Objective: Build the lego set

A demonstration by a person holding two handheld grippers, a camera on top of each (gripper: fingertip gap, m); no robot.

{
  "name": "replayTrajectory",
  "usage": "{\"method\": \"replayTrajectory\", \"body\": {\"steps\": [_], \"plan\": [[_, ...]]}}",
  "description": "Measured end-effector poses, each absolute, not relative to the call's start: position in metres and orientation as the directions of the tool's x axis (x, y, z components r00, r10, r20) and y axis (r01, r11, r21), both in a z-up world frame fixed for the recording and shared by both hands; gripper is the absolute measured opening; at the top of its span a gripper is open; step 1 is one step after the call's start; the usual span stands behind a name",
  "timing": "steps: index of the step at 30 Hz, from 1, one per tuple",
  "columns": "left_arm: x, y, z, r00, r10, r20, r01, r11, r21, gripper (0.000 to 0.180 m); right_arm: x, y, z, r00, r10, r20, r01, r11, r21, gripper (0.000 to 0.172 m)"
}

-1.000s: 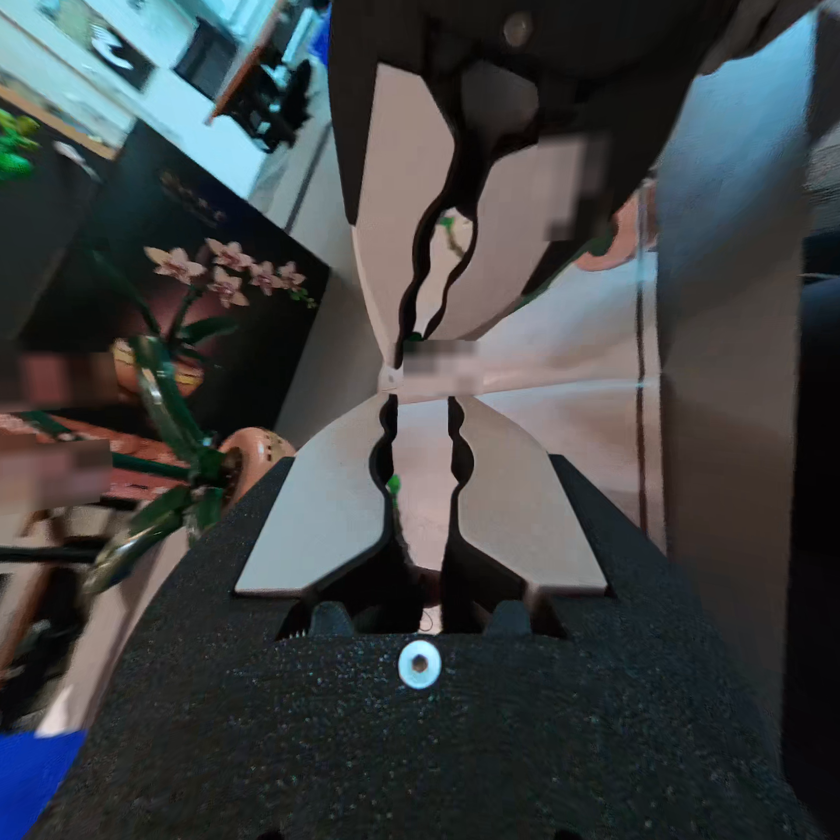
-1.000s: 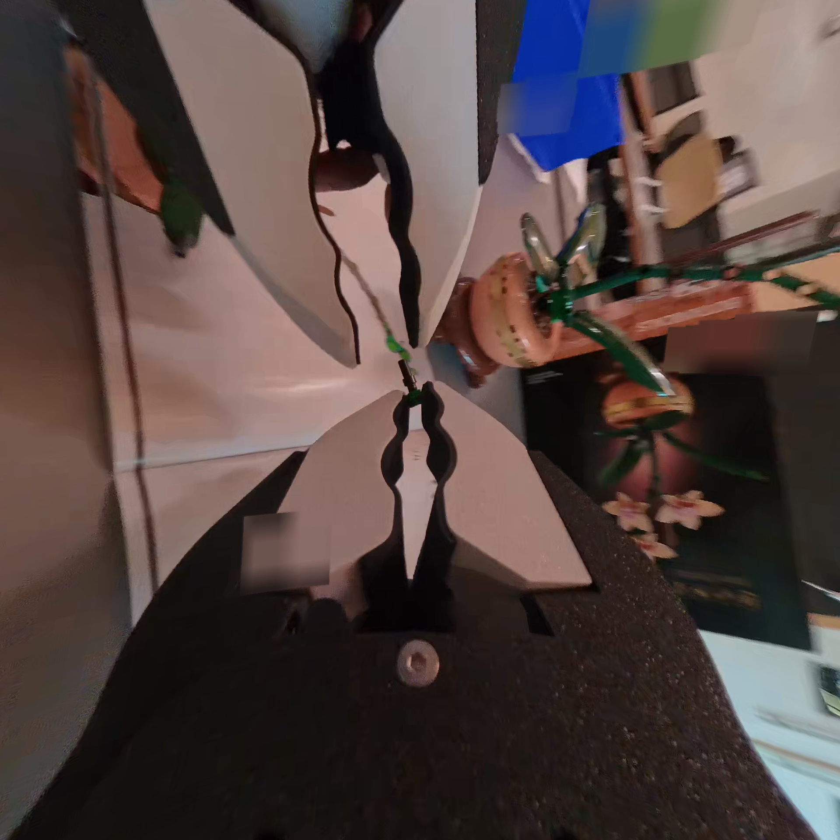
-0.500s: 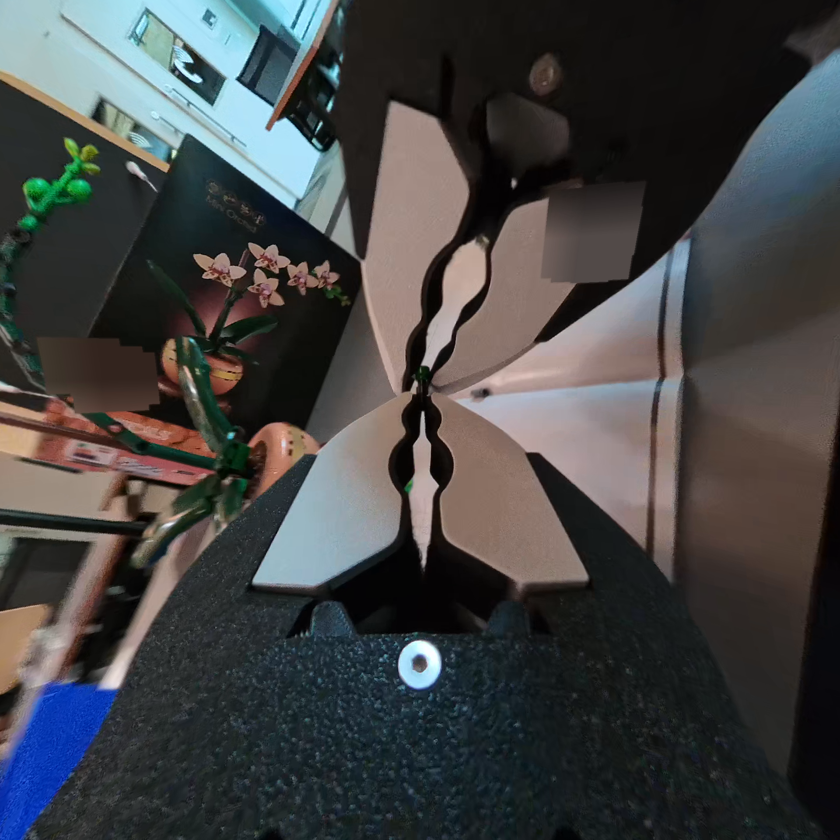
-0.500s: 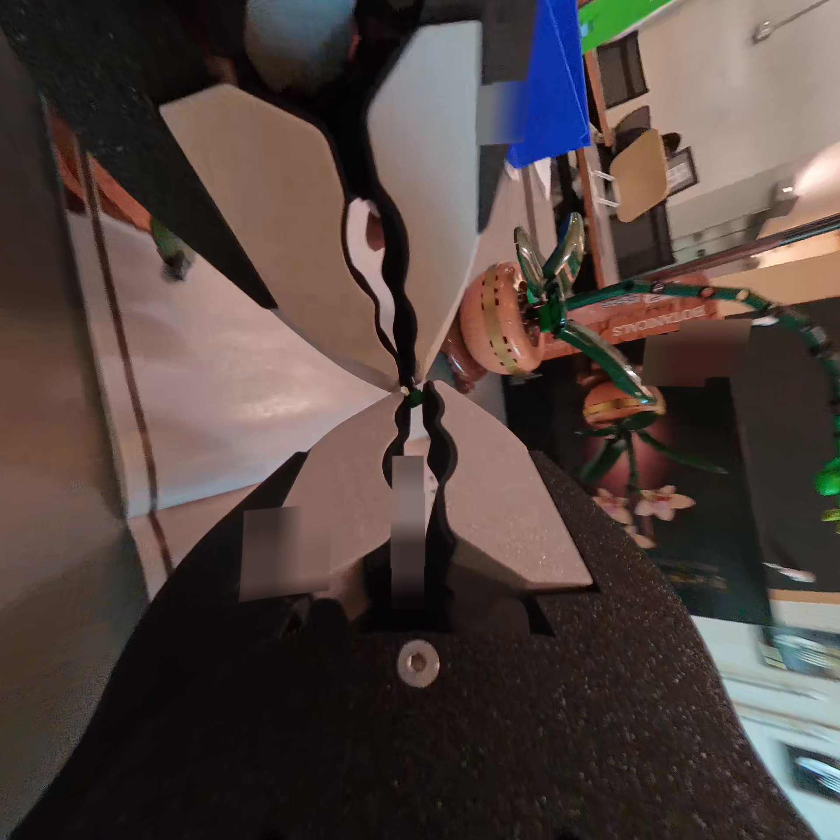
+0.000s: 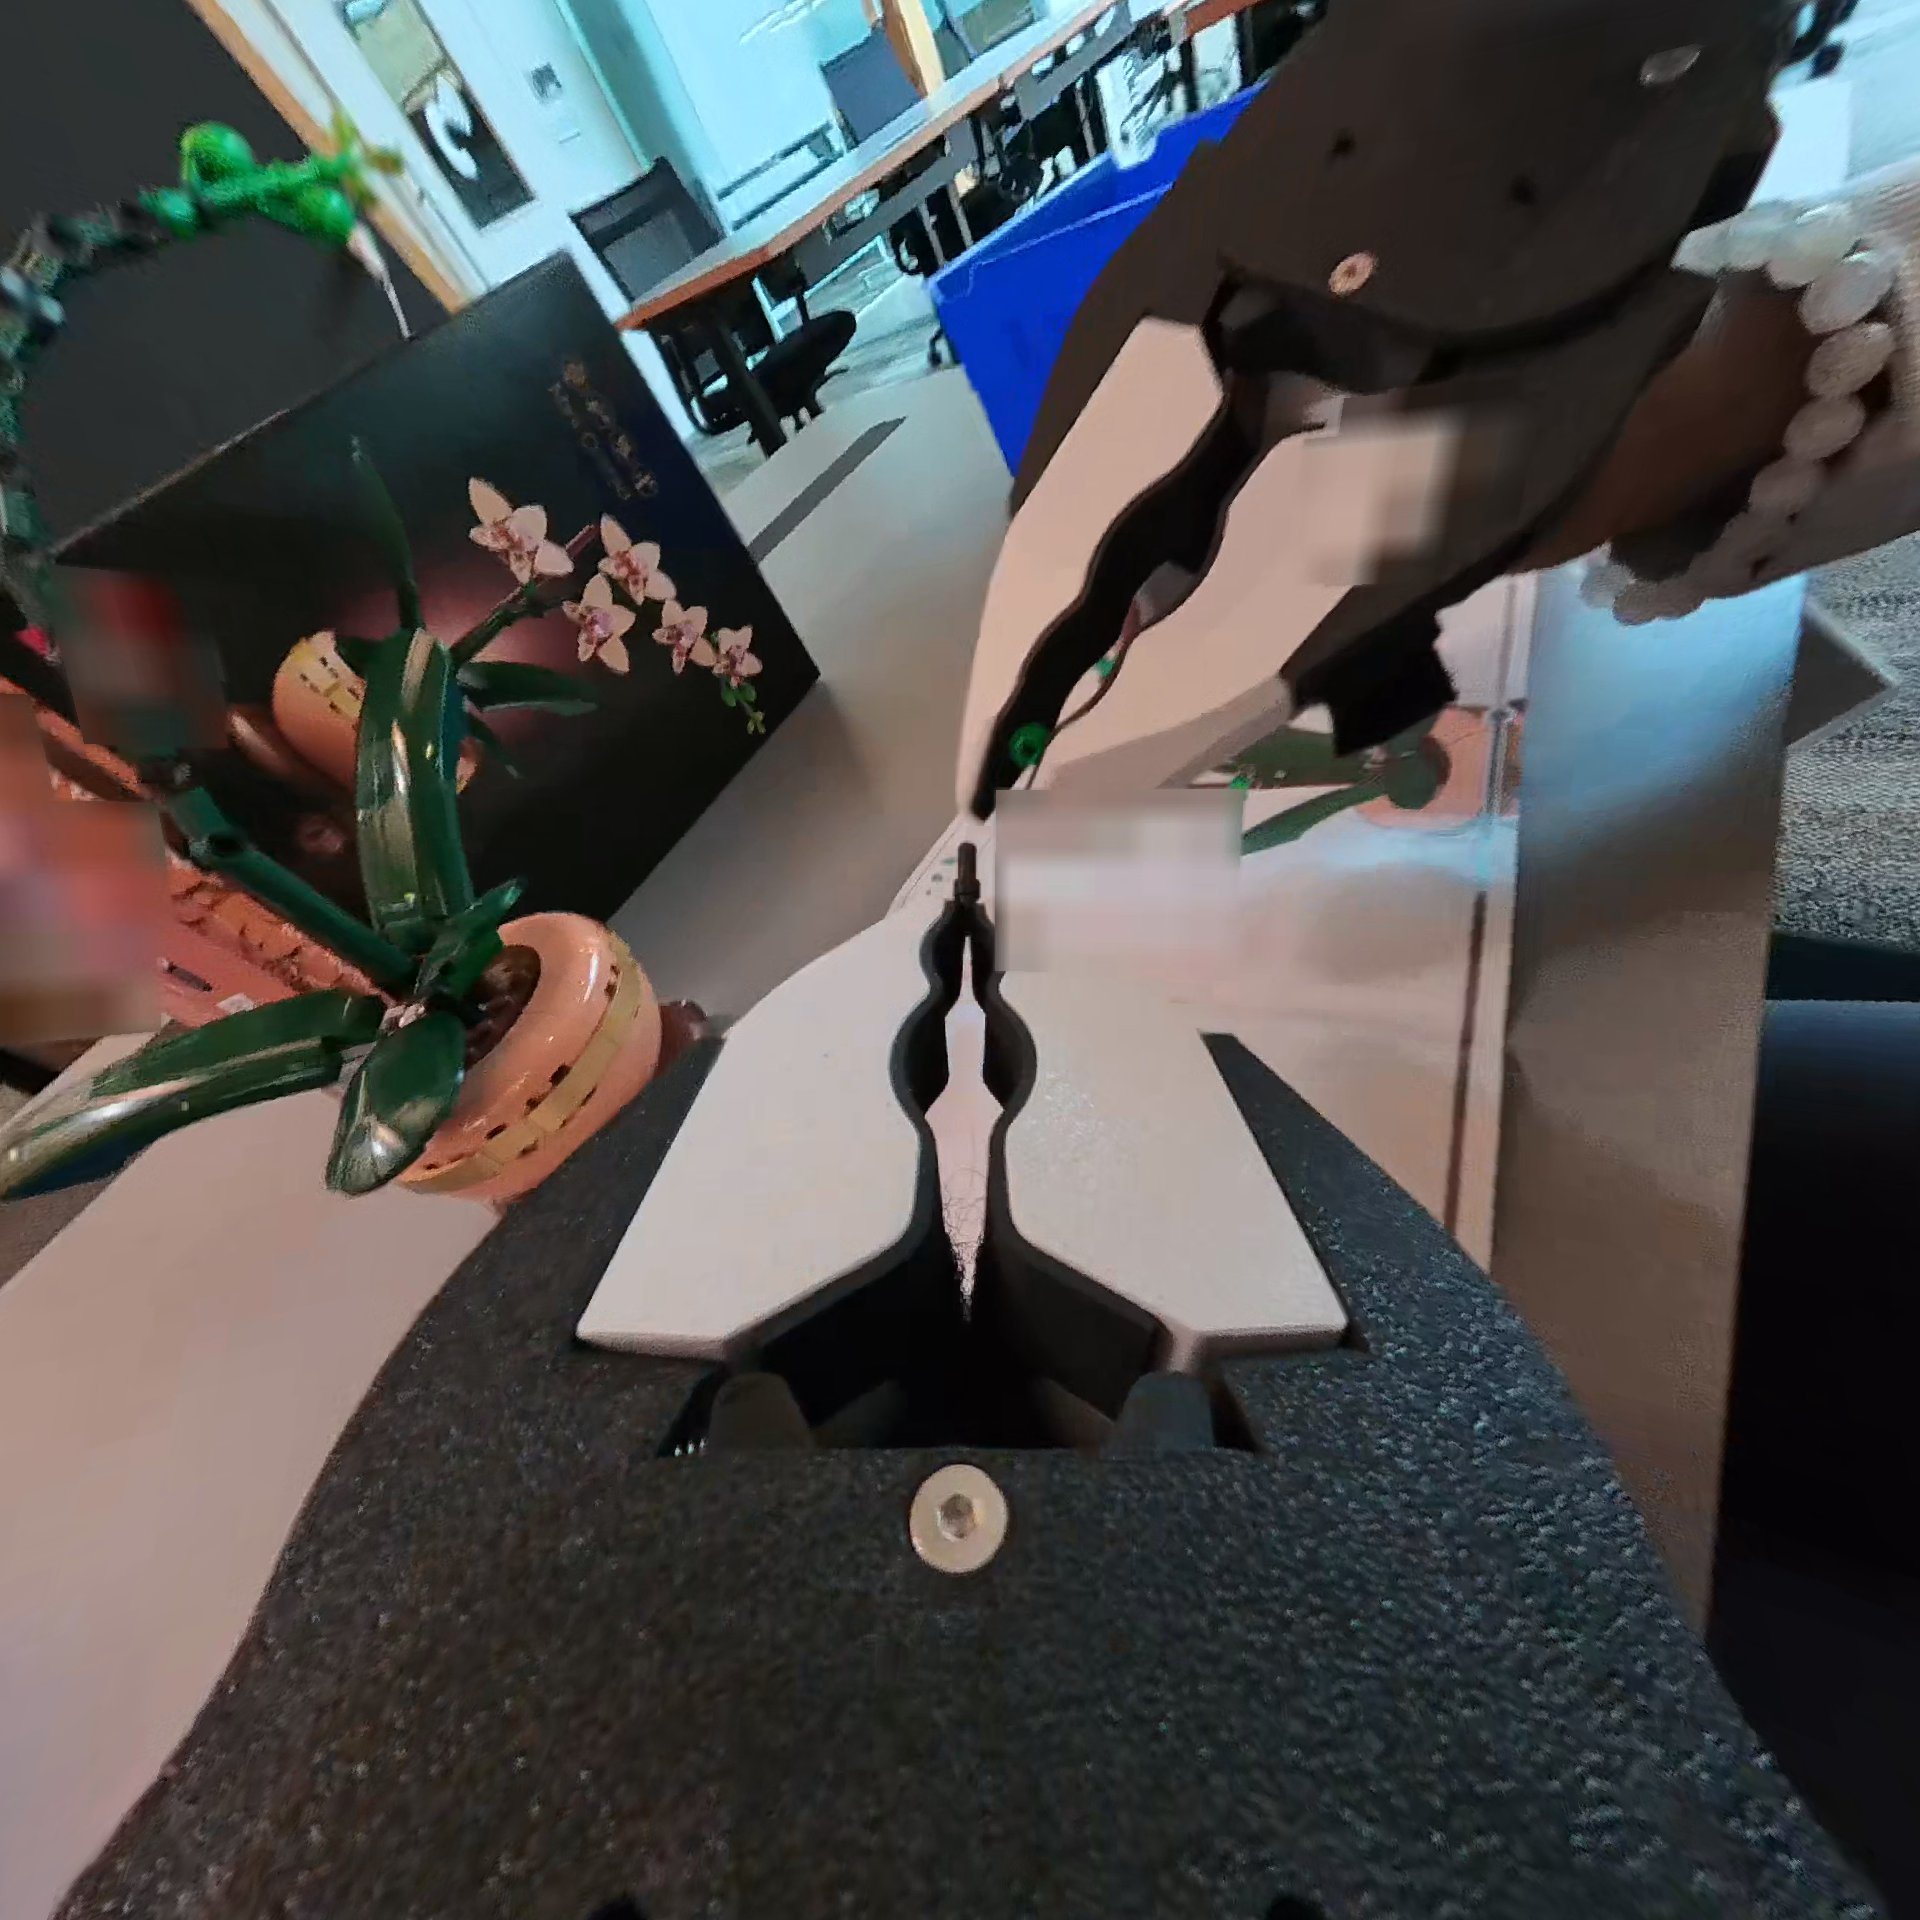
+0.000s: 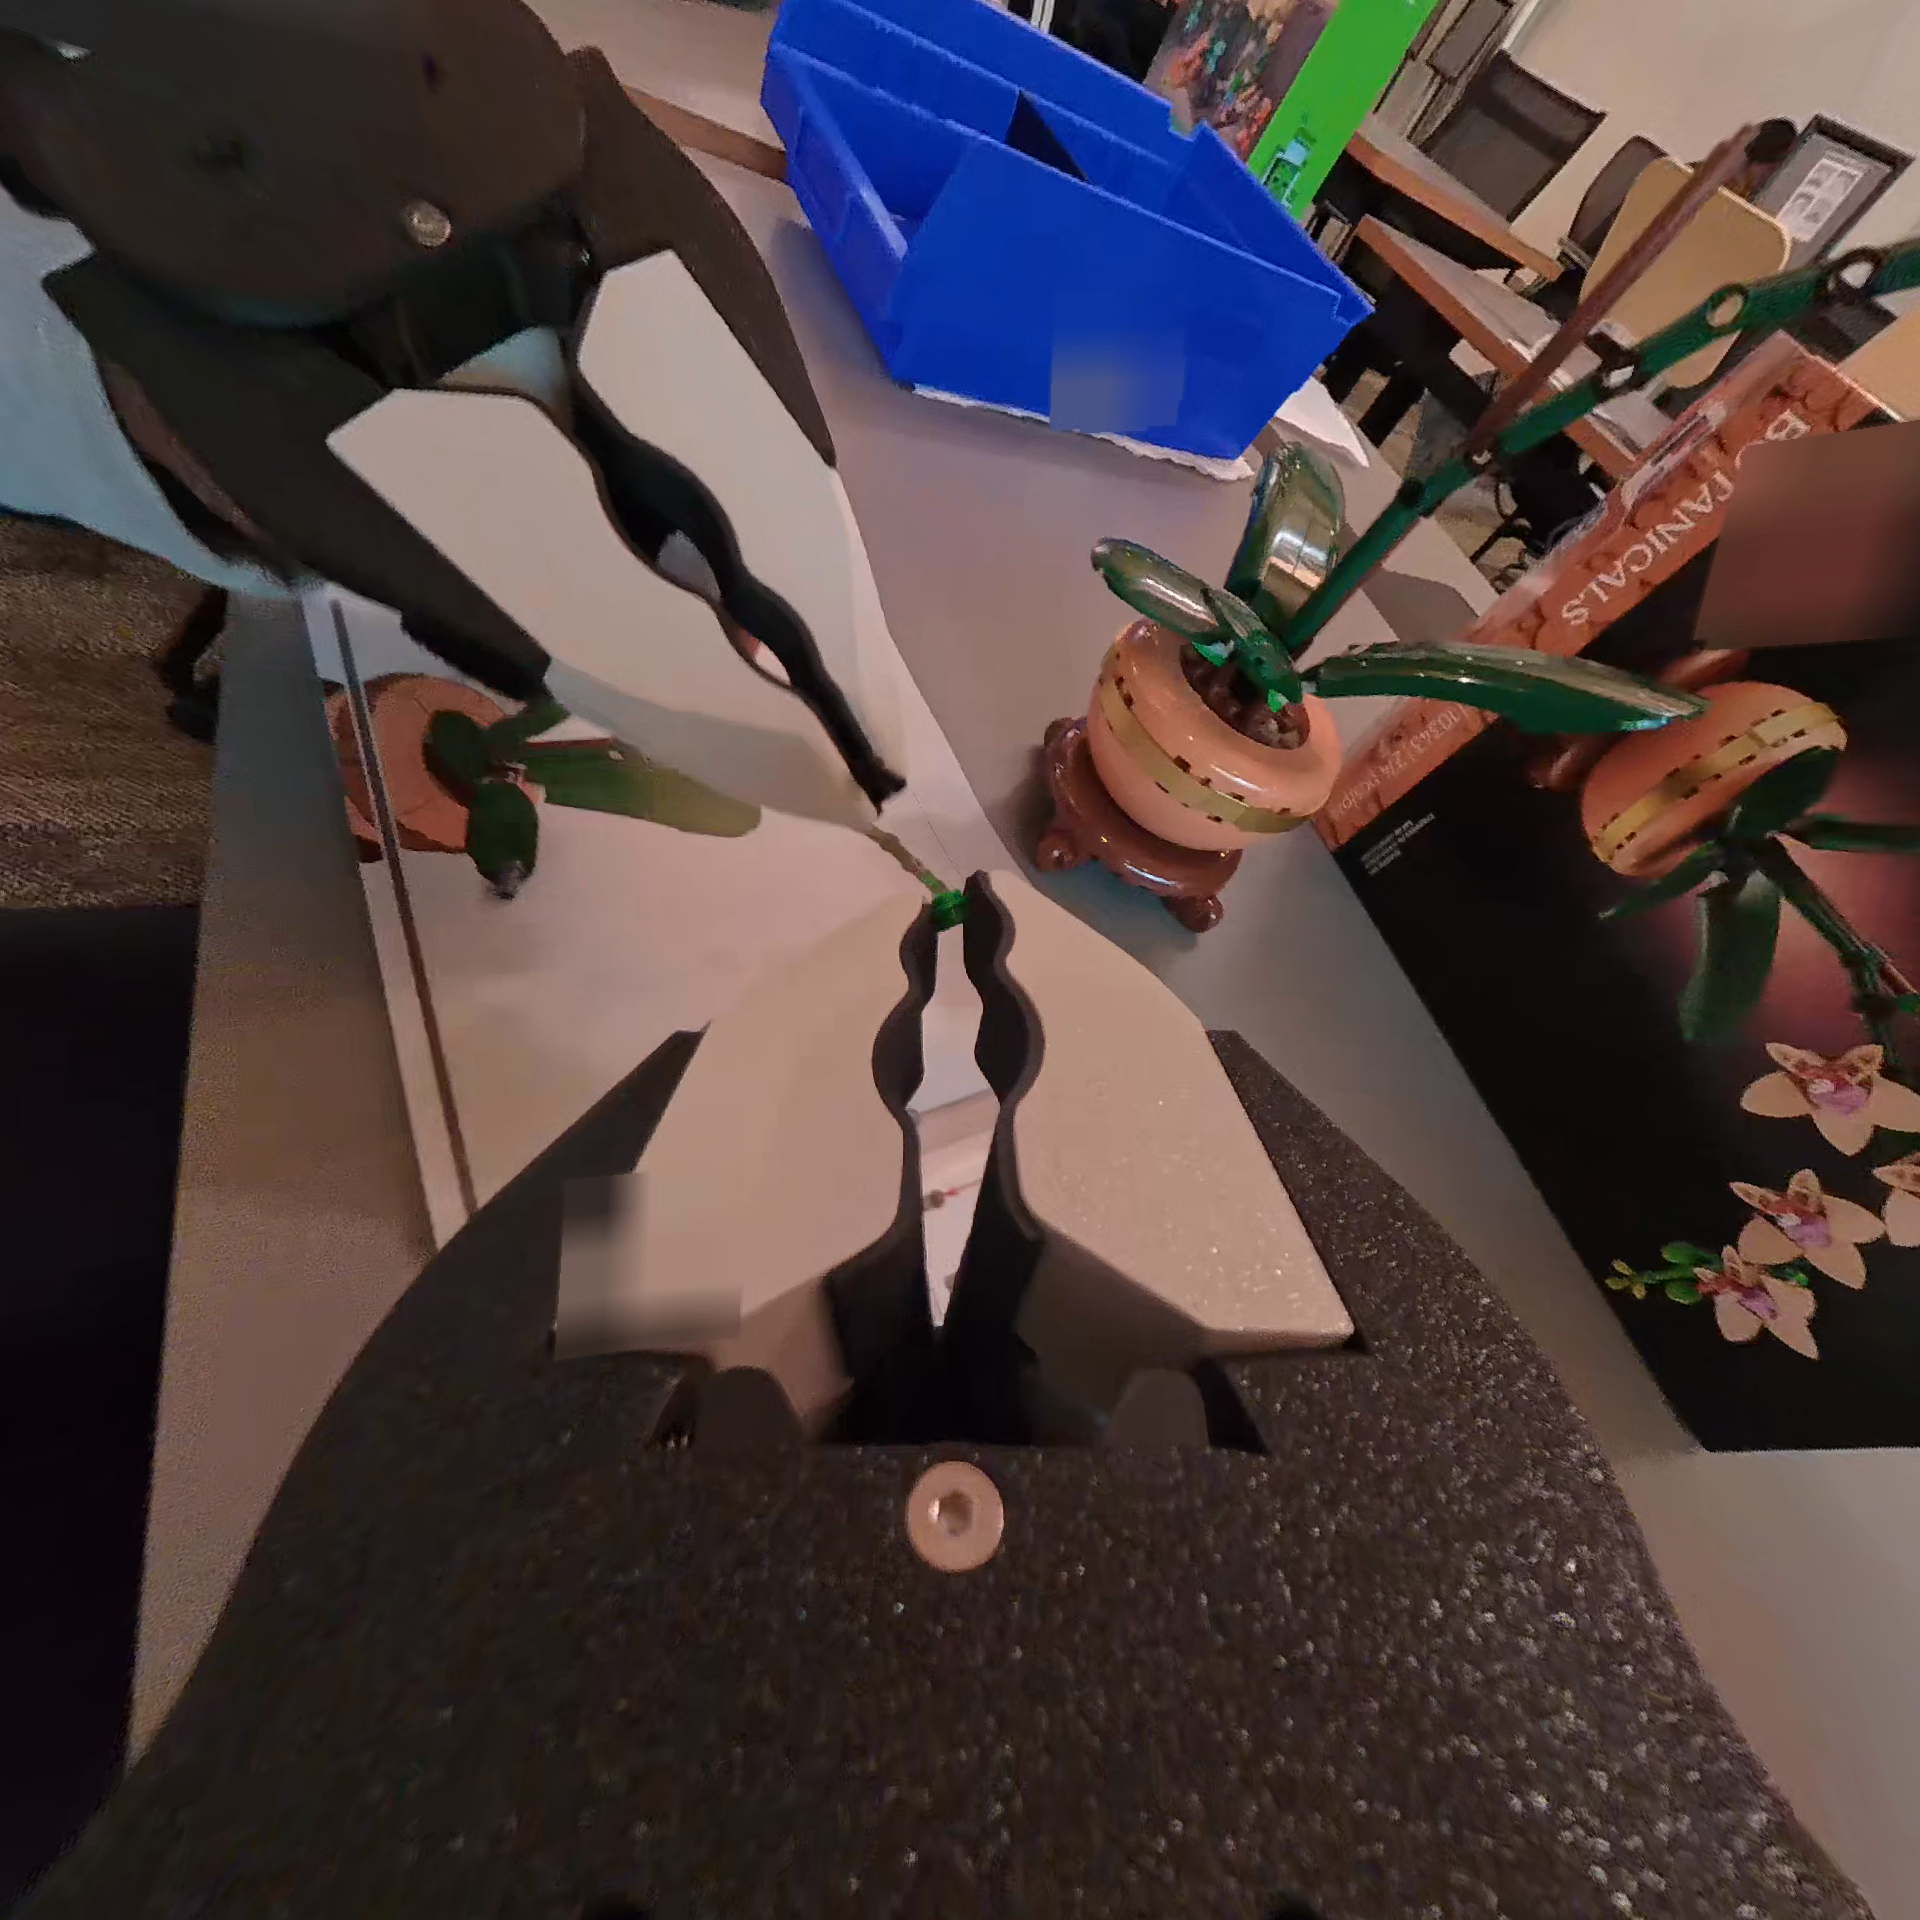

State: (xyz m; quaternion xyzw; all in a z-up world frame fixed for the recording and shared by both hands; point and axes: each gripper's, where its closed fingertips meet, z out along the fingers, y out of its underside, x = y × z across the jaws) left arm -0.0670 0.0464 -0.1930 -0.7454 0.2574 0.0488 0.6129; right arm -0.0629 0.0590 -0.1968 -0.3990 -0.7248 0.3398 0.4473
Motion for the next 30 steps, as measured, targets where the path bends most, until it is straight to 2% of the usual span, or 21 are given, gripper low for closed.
{"method": "replayTrajectory", "body": {"steps": [2,5,8,14,17,21,23,26,28,30], "plan": [[-0.079,0.048,-0.198,0.887,-0.310,-0.341,-0.405,-0.169,-0.899,0.001,-0.061,0.067,-0.203,-0.314,0.876,0.367,0.310,0.460,-0.832,0.005],[-0.093,0.049,-0.213,0.917,-0.310,-0.251,-0.338,-0.268,-0.902,0.001,-0.050,0.070,-0.228,-0.435,0.885,0.168,0.455,0.377,-0.807,0.005],[-0.094,0.049,-0.217,0.933,-0.325,-0.156,-0.258,-0.299,-0.919,0.001,-0.045,0.069,-0.245,-0.469,0.881,0.066,0.521,0.336,-0.785,0.005],[-0.086,0.048,-0.220,0.909,-0.350,-0.227,-0.334,-0.282,-0.900,0.001,-0.046,0.071,-0.268,-0.476,0.871,0.122,0.563,0.408,-0.719,0.006],[-0.079,0.048,-0.225,0.900,-0.378,-0.219,-0.339,-0.287,-0.896,0.001,-0.046,0.070,-0.273,-0.480,0.870,0.115,0.578,0.412,-0.704,0.021],[-0.080,0.048,-0.224,0.903,-0.376,-0.209,-0.325,-0.280,-0.903,0.001,-0.044,0.067,-0.271,-0.497,0.863,0.096,0.566,0.405,-0.718,0.026],[-0.079,0.047,-0.223,0.903,-0.387,-0.185,-0.303,-0.269,-0.914,0.001,-0.046,0.068,-0.270,-0.488,0.867,0.098,0.562,0.399,-0.725,0.035],[-0.053,0.039,-0.202,0.850,-0.520,-0.084,-0.188,-0.152,-0.970,0.001,-0.048,0.070,-0.271,-0.480,0.869,0.118,0.561,0.407,-0.720,0.042],[-0.042,0.038,-0.213,0.826,-0.563,0.012,-0.154,-0.247,-0.957,0.001,-0.048,0.070,-0.270,-0.482,0.863,0.150,0.555,0.434,-0.710,0.043],[-0.036,0.039,-0.225,0.815,-0.579,-0.001,-0.213,-0.298,-0.930,0.001,-0.049,0.071,-0.270,-0.473,0.862,0.181,0.558,0.452,-0.696,0.048]]}}
